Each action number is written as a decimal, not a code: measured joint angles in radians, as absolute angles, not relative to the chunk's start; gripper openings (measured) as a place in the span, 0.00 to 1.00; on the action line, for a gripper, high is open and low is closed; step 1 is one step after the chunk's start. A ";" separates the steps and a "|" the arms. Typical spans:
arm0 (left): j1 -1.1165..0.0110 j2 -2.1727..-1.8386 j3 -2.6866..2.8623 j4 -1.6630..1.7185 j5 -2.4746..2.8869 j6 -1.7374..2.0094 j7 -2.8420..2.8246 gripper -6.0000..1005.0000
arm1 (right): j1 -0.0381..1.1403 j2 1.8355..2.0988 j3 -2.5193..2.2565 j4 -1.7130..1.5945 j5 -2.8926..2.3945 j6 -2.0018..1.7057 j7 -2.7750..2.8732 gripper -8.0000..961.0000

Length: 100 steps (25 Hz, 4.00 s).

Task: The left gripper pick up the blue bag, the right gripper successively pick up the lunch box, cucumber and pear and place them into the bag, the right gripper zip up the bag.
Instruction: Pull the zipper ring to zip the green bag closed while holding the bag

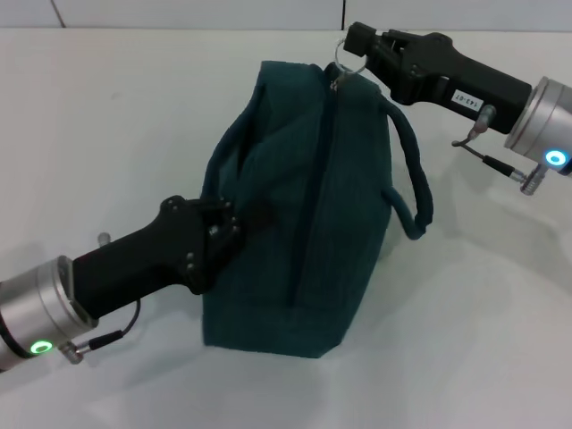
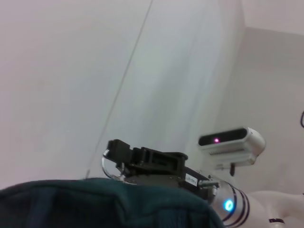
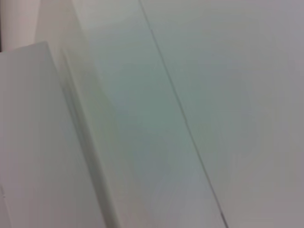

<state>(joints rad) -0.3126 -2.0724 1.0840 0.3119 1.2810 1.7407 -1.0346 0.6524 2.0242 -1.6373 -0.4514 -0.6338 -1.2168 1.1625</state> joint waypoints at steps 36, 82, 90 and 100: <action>-0.290 -2.074 0.945 0.323 1.137 1.653 -1.030 0.27 | 0.665 2.023 -1.599 -0.411 -0.583 -1.166 1.121 0.08; -0.488 -2.087 1.346 1.780 2.198 1.512 -2.658 0.88 | 0.660 2.025 -1.580 -0.402 -0.563 -1.186 1.106 0.09; -0.458 -2.089 1.437 1.793 2.301 1.428 -2.674 0.88 | 0.654 2.026 -1.583 -0.401 -0.563 -1.199 1.106 0.09; -0.435 -2.089 1.501 1.806 2.377 1.374 -2.663 0.88 | 0.652 2.025 -1.583 -0.400 -0.564 -1.209 1.106 0.09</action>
<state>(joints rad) -0.4354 -2.0892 1.5009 1.8056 2.3775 1.3742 -2.6627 0.6518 2.0247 -1.5831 -0.4003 -0.5640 -1.2094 1.1059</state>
